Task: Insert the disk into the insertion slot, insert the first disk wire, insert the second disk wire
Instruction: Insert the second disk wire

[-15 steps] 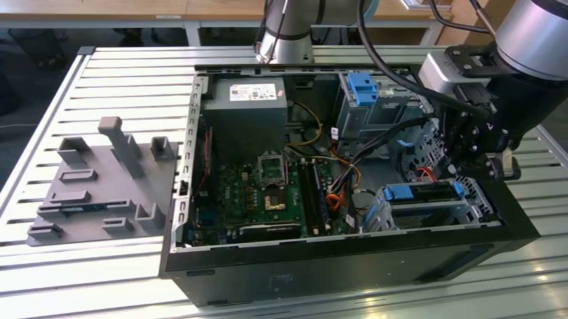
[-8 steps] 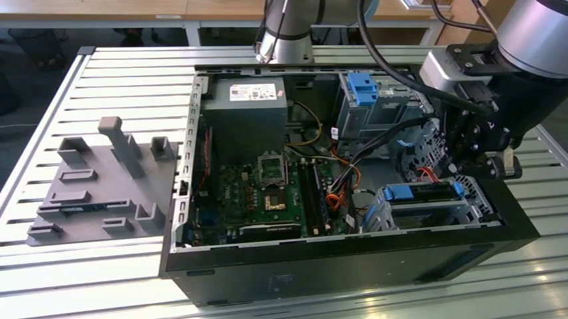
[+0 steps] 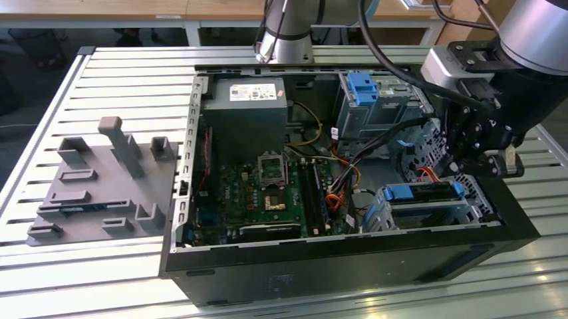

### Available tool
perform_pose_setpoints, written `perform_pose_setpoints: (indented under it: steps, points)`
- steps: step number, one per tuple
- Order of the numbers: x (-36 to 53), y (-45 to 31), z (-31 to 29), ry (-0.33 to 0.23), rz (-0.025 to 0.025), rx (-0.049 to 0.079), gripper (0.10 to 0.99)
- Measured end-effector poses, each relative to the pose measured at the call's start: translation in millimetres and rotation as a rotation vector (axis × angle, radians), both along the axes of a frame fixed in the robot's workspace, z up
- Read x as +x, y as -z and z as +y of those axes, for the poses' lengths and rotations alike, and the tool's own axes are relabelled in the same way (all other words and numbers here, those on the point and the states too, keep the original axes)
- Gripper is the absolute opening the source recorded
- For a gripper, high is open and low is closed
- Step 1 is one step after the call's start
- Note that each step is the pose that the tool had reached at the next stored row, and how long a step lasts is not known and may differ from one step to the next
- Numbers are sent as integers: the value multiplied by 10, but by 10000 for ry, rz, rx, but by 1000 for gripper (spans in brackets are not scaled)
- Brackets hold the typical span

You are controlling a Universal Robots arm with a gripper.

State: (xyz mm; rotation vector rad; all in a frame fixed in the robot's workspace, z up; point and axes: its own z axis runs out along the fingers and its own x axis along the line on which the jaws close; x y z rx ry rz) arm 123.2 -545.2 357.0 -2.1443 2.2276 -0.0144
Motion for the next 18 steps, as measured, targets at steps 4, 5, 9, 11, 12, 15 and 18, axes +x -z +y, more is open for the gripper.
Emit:
perform_pose_setpoints:
  steps: [4,5,9,11,12,15,18]
  points:
    - [0,-13,0,0,0,0,106]
    - [0,-16,0,0,0,1,106]
    - [0,-32,0,0,1,-1,106]
    - [0,-39,0,0,2,-1,106]
    - [0,-44,0,0,3,-1,106]
    - [0,-59,0,0,6,0,106]
    - [0,-77,0,0,10,0,106]
